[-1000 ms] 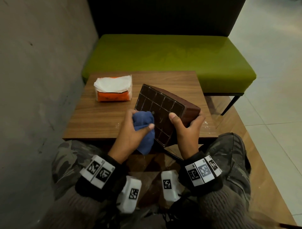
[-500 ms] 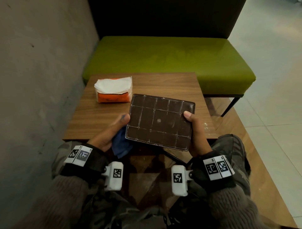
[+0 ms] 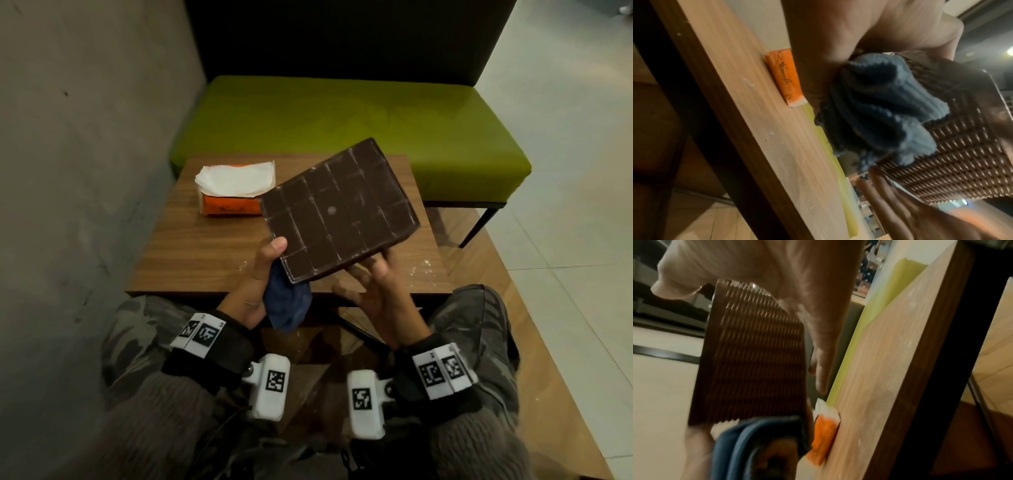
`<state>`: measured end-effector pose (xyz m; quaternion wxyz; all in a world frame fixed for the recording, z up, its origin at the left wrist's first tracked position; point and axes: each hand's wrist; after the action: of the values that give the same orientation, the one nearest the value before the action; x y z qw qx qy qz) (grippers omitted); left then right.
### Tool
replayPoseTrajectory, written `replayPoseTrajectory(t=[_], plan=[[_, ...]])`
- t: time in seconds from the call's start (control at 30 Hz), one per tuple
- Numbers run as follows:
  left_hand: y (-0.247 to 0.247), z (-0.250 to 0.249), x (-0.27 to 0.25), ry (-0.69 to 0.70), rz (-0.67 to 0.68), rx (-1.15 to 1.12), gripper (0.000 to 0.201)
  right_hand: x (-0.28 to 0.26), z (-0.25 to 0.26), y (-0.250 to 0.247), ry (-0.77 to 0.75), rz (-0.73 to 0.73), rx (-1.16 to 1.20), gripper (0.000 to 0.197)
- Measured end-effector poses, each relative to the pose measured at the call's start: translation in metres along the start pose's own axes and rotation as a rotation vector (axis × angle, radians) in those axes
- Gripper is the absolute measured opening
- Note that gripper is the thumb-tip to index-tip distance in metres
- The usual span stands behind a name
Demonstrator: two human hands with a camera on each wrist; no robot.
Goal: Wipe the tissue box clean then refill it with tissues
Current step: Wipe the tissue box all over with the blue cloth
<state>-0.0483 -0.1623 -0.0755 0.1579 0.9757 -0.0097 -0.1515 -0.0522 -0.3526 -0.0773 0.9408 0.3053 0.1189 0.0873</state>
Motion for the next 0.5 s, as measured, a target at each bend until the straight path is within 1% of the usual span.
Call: replayPoseTrajectory(t=[0.07, 0.13, 0.17, 0.2, 0.23, 0.3, 0.33, 0.37, 0.43, 0.47, 0.5], plan=[[0.001, 0.003, 0.001, 0.009, 0.008, 0.100, 0.103, 0.002, -0.007, 0.006, 0.001, -0.047, 0.031, 0.105], [-0.001, 0.003, 0.000, 0.010, 0.019, 0.229, 0.106, 0.005, -0.006, 0.007, -0.024, -0.124, 0.025, 0.091], [-0.003, 0.003, -0.001, 0.012, 0.008, 0.305, 0.103, 0.006, -0.004, 0.005, -0.040, -0.166, 0.003, 0.088], [-0.006, 0.002, -0.002, 0.005, -0.024, 0.362, 0.096, 0.006, -0.001, 0.003, -0.057, -0.208, -0.029, 0.088], [-0.009, 0.002, -0.003, -0.005, -0.082, 0.386, 0.083, 0.006, 0.001, 0.000, -0.068, -0.245, -0.062, 0.090], [-0.015, -0.003, -0.007, 0.015, -0.247, 0.334, 0.054, 0.006, 0.004, -0.004, -0.079, -0.291, -0.110, 0.092], [-0.014, -0.008, -0.010, 0.065, -0.311, 0.306, 0.042, 0.006, 0.005, -0.005, -0.083, -0.308, -0.128, 0.091], [-0.013, -0.012, -0.013, 0.144, -0.357, 0.318, 0.034, 0.006, 0.005, -0.005, -0.091, -0.320, -0.143, 0.091], [-0.001, -0.022, -0.023, 0.361, -0.406, 0.502, 0.030, 0.007, 0.005, -0.001, -0.116, -0.336, -0.166, 0.091], [0.007, -0.024, -0.028, 0.465, -0.387, 0.623, 0.032, 0.007, 0.005, 0.001, -0.122, -0.334, -0.174, 0.093], [0.016, -0.026, -0.034, 0.545, -0.329, 0.719, 0.033, 0.007, 0.004, 0.005, -0.124, -0.326, -0.181, 0.095]])
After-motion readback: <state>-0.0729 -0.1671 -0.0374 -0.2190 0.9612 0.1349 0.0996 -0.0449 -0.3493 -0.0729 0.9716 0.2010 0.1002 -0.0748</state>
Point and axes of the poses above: each hand's wrist, its own x-axis towards the middle knuckle, its own y-axis out of the palm, z = x × y, and after that the axes turned 10 degrees about x, right-handed
